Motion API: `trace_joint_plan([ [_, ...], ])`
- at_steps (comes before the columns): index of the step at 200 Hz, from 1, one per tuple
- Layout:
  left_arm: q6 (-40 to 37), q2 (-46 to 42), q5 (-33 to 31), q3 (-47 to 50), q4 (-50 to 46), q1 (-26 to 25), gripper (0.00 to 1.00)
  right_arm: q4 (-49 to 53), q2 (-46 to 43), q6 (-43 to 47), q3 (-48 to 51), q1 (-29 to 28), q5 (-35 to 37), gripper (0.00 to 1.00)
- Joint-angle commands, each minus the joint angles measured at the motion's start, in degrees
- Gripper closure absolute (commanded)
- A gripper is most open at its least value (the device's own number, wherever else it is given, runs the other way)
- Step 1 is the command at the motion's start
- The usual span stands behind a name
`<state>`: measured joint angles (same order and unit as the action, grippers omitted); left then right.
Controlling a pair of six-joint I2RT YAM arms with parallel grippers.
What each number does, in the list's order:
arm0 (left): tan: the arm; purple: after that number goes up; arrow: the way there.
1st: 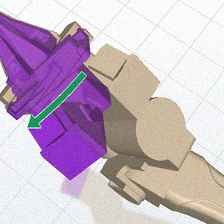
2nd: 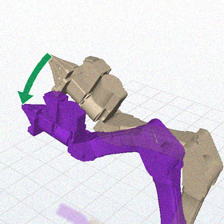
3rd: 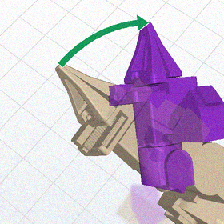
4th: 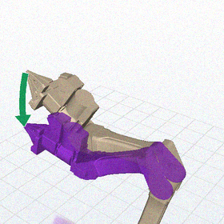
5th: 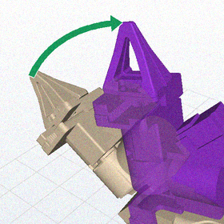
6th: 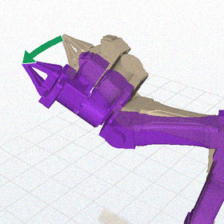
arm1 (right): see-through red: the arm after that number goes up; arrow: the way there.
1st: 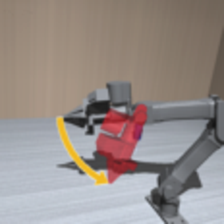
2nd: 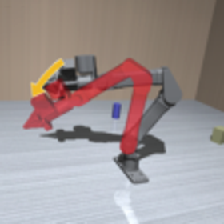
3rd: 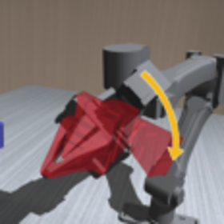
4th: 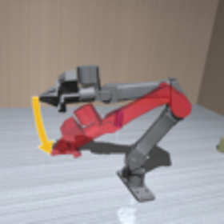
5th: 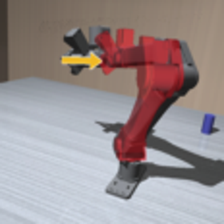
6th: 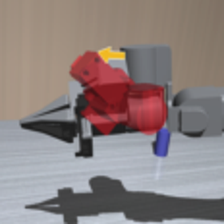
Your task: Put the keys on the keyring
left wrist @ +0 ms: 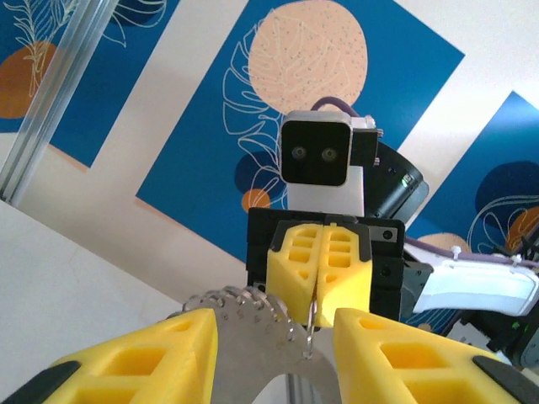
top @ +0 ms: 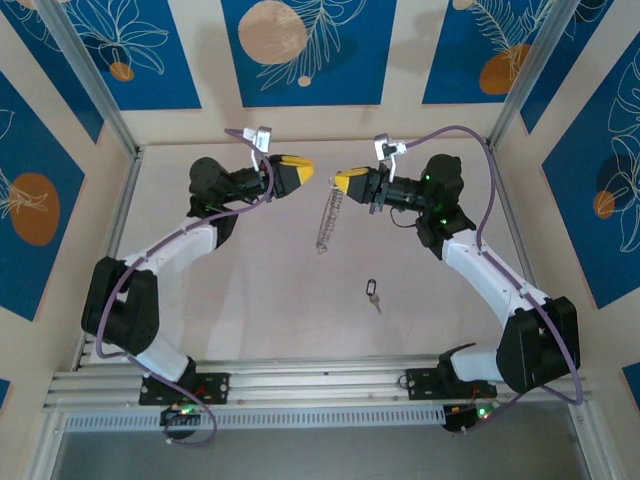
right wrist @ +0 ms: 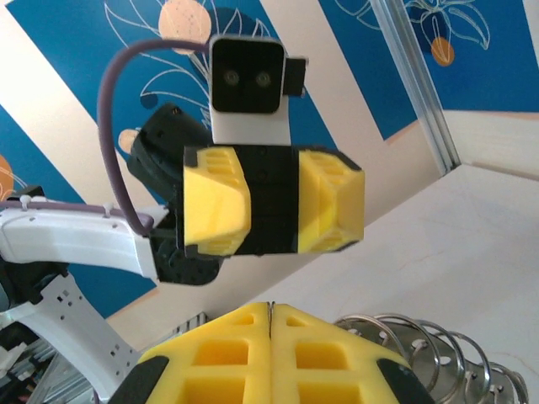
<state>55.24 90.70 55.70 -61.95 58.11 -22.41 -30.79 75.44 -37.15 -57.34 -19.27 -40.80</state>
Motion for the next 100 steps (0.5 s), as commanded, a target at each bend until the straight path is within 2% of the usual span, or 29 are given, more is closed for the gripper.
trace_joint_plan([
  [1, 3.0, -0.8, -1.8, 1.5, 6.7, -1.0, 0.6, -7.6, -0.9, -3.7, 0.6, -0.8, 3.0, 1.0],
  [100, 4.6, 0.3, -2.4, 1.9, 10.6, -4.0, 0.59, -16.7, 3.9, -9.4, 0.2, -3.0, 5.5, 1.0],
])
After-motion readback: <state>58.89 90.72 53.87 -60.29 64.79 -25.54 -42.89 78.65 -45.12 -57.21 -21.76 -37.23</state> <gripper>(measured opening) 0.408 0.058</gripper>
